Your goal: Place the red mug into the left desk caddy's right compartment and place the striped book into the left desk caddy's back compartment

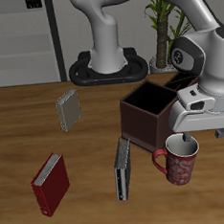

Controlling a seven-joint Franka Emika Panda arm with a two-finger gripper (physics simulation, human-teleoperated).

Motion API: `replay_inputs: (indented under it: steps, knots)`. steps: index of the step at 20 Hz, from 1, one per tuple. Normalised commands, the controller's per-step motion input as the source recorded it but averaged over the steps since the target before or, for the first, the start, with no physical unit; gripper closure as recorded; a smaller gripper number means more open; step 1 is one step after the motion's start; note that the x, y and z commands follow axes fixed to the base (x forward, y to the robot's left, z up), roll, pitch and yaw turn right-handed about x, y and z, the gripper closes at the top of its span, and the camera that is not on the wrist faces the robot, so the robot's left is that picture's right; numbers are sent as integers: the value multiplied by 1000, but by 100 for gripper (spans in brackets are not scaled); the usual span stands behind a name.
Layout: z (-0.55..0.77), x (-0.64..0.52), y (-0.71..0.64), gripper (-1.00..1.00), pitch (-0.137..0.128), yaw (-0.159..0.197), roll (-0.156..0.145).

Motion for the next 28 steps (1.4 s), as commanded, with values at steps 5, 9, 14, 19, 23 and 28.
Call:
replay_inputs:
  steps: [5,9,14,19,23,28]
  knots:
    - [-471,30,-23,-100,62,-37,-2]
    - [-407,26,-74,100,46,-11,0]
    - [-131,-23,-121,100,20,-21,-14]
    - [245,-61,-150,100,-40,20,-20]
    - [431,-121,-104,100,-82,81,-6]
    - [635,-183,-120,100,-84,54,-9]
